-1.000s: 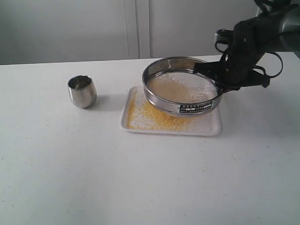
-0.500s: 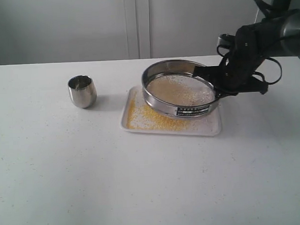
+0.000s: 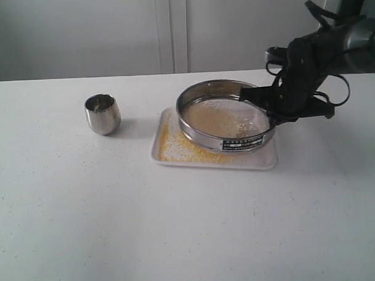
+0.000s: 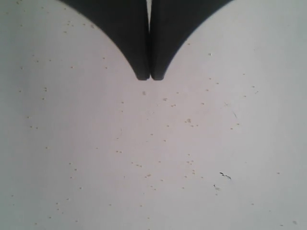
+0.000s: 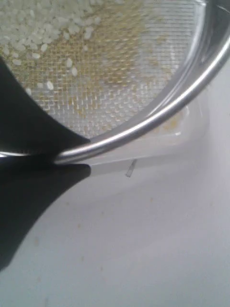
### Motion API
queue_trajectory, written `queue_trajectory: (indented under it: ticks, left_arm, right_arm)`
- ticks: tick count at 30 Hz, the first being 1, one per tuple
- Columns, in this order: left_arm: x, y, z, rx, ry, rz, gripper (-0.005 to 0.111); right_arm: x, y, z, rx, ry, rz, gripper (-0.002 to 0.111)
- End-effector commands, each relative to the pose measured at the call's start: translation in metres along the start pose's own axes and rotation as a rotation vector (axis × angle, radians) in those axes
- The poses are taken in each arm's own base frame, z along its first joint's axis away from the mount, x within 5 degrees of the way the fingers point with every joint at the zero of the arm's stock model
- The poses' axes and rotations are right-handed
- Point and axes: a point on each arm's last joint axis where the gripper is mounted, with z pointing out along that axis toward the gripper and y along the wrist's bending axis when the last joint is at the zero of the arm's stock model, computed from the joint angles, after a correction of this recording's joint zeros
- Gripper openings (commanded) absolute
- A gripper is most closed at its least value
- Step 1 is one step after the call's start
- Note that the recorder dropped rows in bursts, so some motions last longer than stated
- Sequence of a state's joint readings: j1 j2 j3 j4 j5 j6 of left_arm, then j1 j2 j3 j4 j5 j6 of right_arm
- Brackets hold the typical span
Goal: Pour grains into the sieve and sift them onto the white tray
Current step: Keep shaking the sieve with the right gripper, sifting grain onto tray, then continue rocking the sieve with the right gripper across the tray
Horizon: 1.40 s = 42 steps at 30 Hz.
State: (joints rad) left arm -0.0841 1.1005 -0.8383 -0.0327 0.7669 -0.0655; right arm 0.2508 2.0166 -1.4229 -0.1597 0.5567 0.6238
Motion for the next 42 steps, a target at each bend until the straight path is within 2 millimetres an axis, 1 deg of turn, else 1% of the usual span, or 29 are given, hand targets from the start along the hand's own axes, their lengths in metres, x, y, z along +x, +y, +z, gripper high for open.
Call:
queue_trajectory:
  ticks: [1, 2, 3, 4, 5, 6, 7, 11, 12, 13, 15, 17, 19, 21, 23, 24, 25, 27, 29, 30, 34, 35, 36, 37, 39, 40, 42]
  left_arm:
    - [0.002, -0.001, -0.001, 0.008, 0.004, -0.005, 0.0]
    - [0.002, -0.001, -0.001, 0.008, 0.004, -0.005, 0.0]
    - [0.002, -0.001, -0.001, 0.008, 0.004, -0.005, 0.0]
    - [0.002, -0.001, -0.001, 0.008, 0.004, -0.005, 0.0]
    - [0.002, -0.001, -0.001, 0.008, 0.004, -0.005, 0.0]
    - [0.002, -0.001, -0.001, 0.008, 0.004, -0.005, 0.0]
    - [0.002, -0.001, -0.001, 0.008, 0.004, -0.005, 0.0]
    - [0.002, -0.001, -0.001, 0.008, 0.004, -0.005, 0.0]
    - [0.002, -0.001, -0.001, 0.008, 0.004, -0.005, 0.0]
    - [0.002, -0.001, -0.001, 0.008, 0.004, -0.005, 0.0]
    - [0.002, -0.001, -0.001, 0.008, 0.004, -0.005, 0.0]
    - [0.002, -0.001, -0.001, 0.008, 0.004, -0.005, 0.0]
    - [0.002, -0.001, -0.001, 0.008, 0.004, -0.005, 0.0]
    - [0.002, -0.001, -0.001, 0.008, 0.004, -0.005, 0.0]
    - [0.002, -0.001, -0.001, 0.008, 0.004, -0.005, 0.0]
    - [0.002, -0.001, -0.001, 0.008, 0.004, -0.005, 0.0]
    - [0.002, -0.001, -0.001, 0.008, 0.004, -0.005, 0.0]
    - [0.002, -0.001, -0.001, 0.008, 0.004, -0.005, 0.0]
    - [0.002, -0.001, -0.001, 0.008, 0.004, -0.005, 0.0]
    - [0.002, -0.001, -0.001, 0.008, 0.004, -0.005, 0.0]
    - [0.002, -0.001, -0.001, 0.008, 0.004, -0.005, 0.0]
    - [0.002, -0.001, -0.001, 0.008, 0.004, -0.005, 0.0]
    - [0.002, -0.001, -0.001, 0.008, 0.004, -0.005, 0.0]
    - [0.002, -0.001, -0.001, 0.008, 0.004, -0.005, 0.0]
    - [0.002, -0.001, -0.001, 0.008, 0.004, -0.005, 0.0]
    - [0.002, -0.001, -0.001, 0.008, 0.004, -0.005, 0.0]
    - [0.002, -0.001, -0.001, 0.008, 0.004, -0.005, 0.0]
  right_arm:
    - [0.006, 0.043, -0.011, -0.166, -0.104, -0.049, 0.0]
    - [0.006, 0.041, -0.011, -0.141, -0.102, -0.076, 0.0]
    - [0.002, 0.03, -0.009, -0.101, -0.092, -0.06, 0.0]
    - [-0.004, 0.012, -0.007, -0.047, -0.07, 0.019, 0.0]
    - [-0.006, 0.004, -0.006, -0.033, -0.052, 0.092, 0.0]
    - [-0.006, 0.002, -0.006, -0.038, -0.042, 0.131, 0.0]
    - [-0.006, 0.004, -0.006, -0.054, -0.046, 0.14, 0.0]
    - [0.004, 0.041, -0.009, -0.164, -0.112, 0.025, 0.0]
    - [0.005, 0.044, -0.009, -0.159, -0.124, -0.015, 0.0]
    - [0.006, 0.043, -0.008, -0.144, -0.123, -0.029, 0.0]
    - [0.001, 0.025, -0.003, -0.072, -0.104, -0.005, 0.0]
    - [-0.003, 0.009, 0.001, -0.033, -0.067, 0.113, 0.0]
    - [-0.002, 0.011, 0.001, -0.051, -0.061, 0.112, 0.0]
    - [0.004, 0.029, -0.001, -0.107, -0.076, 0.006, 0.0]
    - [0.009, 0.04, -0.002, -0.12, -0.098, -0.086, 0.0]
    - [0.009, 0.039, -0.001, -0.106, -0.104, -0.105, 0.0]
    - [0.007, 0.035, 0.002, -0.089, -0.105, -0.077, 0.0]
    - [0.003, 0.018, 0.01, -0.034, -0.08, 0.029, 0.0]
    - [0.004, 0.01, 0.014, -0.012, -0.042, 0.101, 0.0]
    - [0.005, 0.011, 0.014, -0.014, -0.035, 0.092, 0.0]
    - [0.019, 0.039, 0.011, -0.071, -0.033, -0.026, 0.0]
    - [0.02, 0.041, 0.011, -0.065, -0.041, -0.067, 0.0]
    - [0.02, 0.04, 0.011, -0.049, -0.05, -0.096, 0.0]
    - [0.016, 0.032, 0.012, -0.014, -0.058, -0.096, 0.0]
    - [0.009, 0.012, 0.014, 0.048, -0.04, 0.036, 0.0]
    - [0.007, 0.007, 0.015, 0.05, -0.027, 0.111, 0.0]
    - [0.008, 0.011, 0.015, 0.004, -0.018, 0.13, 0.0]
